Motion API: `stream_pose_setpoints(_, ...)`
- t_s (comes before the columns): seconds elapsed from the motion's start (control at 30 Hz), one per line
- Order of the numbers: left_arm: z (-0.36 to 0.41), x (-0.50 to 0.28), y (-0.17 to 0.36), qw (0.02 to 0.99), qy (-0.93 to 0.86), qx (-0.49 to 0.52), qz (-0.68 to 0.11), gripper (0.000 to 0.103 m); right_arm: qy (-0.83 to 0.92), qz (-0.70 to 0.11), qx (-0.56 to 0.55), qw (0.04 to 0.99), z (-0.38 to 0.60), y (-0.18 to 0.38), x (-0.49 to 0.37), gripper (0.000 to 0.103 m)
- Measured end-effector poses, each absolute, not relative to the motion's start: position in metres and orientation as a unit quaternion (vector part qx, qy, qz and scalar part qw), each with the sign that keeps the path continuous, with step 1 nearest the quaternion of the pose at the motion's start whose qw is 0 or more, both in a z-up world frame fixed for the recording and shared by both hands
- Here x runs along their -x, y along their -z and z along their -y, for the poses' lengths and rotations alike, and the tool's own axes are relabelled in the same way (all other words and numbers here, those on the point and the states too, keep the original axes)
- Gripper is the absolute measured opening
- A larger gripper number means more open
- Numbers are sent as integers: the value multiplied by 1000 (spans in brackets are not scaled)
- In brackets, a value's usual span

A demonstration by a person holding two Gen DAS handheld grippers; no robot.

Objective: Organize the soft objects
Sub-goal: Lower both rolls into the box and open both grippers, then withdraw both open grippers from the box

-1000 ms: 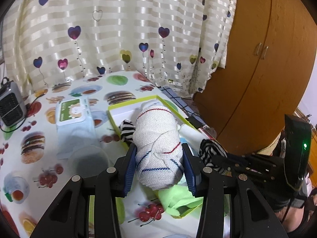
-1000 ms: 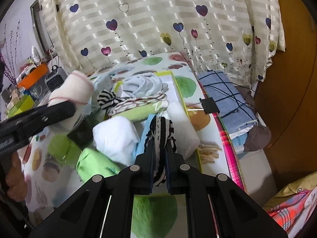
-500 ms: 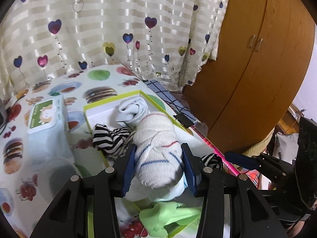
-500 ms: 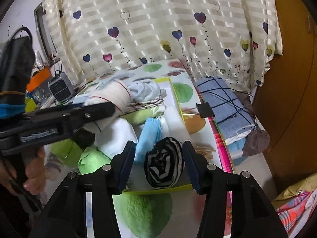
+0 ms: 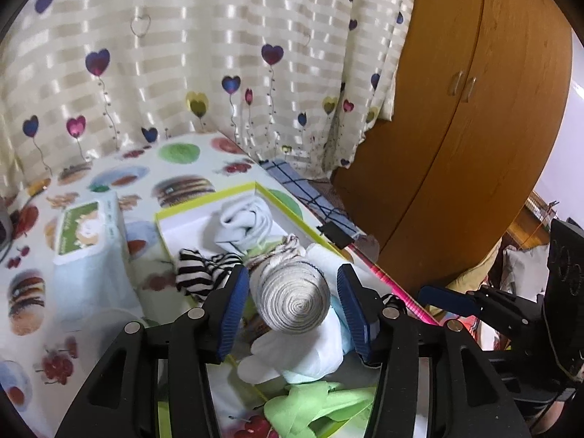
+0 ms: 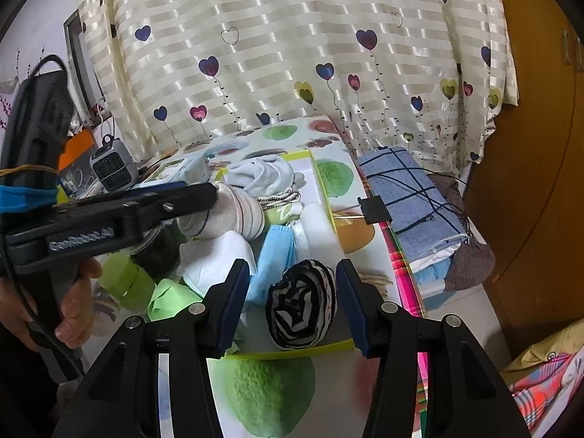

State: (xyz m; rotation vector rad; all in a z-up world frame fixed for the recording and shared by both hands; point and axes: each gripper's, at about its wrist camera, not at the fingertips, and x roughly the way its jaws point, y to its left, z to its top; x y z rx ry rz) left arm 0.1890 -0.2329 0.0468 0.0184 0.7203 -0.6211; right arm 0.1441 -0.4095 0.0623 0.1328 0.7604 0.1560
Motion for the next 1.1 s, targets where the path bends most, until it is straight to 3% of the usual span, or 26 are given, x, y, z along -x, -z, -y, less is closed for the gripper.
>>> stream_pose_setpoints(1.1,165,-88,-53,913,220,-7,-343,50,-108,-383,-1,917,347,-84,-95,51)
